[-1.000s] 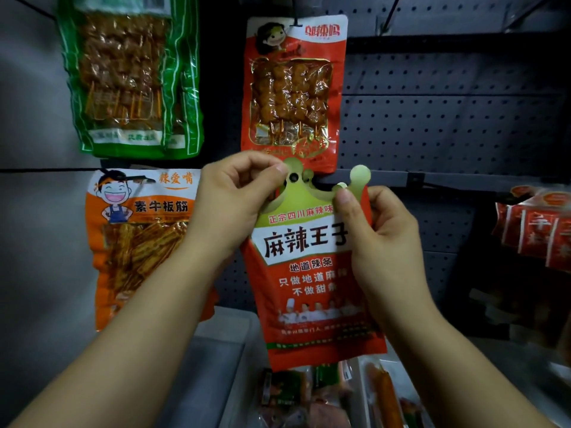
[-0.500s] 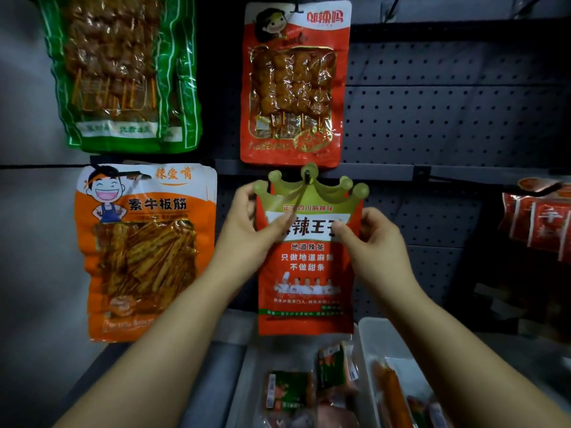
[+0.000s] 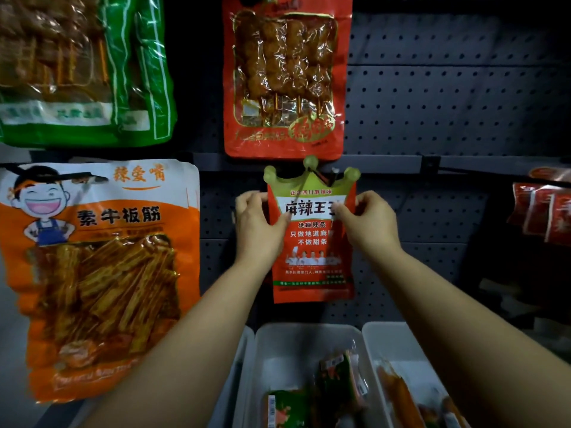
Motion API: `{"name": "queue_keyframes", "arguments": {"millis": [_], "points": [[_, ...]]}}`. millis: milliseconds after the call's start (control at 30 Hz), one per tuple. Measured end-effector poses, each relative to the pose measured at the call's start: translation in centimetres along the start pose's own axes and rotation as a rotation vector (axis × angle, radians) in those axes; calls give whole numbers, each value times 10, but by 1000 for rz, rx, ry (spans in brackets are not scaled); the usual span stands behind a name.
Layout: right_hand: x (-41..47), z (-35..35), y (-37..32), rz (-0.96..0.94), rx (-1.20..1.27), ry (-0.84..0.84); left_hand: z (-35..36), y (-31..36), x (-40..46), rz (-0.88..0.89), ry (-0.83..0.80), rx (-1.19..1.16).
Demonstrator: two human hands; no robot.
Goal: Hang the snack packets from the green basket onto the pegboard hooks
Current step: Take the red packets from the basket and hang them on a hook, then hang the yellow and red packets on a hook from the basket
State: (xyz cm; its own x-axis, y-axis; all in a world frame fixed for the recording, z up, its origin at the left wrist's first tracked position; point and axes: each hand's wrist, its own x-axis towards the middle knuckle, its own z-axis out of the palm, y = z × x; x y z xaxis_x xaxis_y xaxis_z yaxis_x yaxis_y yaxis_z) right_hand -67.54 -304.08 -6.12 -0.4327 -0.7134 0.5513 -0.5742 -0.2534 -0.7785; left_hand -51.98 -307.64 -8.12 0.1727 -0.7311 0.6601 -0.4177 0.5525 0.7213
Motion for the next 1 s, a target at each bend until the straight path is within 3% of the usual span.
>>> {"name": "queue_keyframes", "arguments": {"millis": [200,333,500,600,833,1000], "points": [[-7,15,25,98,153,-82,8,-19,0,-109,-65,-196],[-22,20,37,47,214,-70,10,-27,-8,-103,-55,-269],[-41,12,50,72,192,-98,7,-32,-41,-32,58,-134],[-67,-10,65,85,156,-82,5,-20,-71,-8,72,-177],[-157,-142,120,74,205,-223,26,42,-205,-75,-353,-456],[-241,-284,190,235,144,-182,83,90,-335,-158,-671,-519]]}}
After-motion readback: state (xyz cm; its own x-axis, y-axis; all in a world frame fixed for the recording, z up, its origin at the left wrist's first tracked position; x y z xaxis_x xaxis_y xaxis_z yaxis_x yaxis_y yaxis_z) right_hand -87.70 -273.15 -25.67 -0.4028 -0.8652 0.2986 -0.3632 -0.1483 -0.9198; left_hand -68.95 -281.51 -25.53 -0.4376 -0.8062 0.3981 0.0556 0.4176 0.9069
